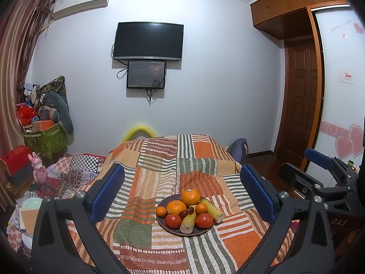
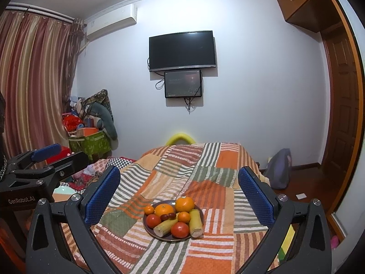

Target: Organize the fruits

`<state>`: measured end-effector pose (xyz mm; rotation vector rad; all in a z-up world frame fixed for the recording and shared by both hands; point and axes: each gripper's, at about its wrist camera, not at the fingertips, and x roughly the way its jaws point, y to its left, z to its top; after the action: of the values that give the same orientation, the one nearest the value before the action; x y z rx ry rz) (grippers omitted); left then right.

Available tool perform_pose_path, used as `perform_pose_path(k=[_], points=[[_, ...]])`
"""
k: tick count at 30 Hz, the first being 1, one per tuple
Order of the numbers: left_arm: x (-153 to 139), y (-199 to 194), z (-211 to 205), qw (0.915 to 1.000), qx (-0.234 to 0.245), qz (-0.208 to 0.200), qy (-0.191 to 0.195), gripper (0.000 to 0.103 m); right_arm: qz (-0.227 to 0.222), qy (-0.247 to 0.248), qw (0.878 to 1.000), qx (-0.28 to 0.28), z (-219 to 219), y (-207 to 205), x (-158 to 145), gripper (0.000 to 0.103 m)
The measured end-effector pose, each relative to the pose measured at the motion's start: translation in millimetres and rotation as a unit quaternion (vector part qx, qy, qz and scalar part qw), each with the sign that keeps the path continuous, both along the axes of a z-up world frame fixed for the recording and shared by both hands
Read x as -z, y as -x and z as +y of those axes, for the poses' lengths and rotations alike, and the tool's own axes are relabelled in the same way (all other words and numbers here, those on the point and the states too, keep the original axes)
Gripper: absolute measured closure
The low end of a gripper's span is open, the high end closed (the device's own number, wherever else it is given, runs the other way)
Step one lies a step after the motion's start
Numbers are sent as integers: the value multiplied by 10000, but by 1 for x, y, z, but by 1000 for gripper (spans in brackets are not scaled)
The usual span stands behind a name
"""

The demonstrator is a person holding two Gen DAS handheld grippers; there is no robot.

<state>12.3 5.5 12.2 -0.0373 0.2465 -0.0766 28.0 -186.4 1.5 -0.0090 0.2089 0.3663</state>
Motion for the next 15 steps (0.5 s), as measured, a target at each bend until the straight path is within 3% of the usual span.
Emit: perform_pose_path(k=[15], points=[[-3, -2, -3, 10000, 18, 24, 46, 0, -24, -27, 10000, 49, -2, 0, -3, 0]])
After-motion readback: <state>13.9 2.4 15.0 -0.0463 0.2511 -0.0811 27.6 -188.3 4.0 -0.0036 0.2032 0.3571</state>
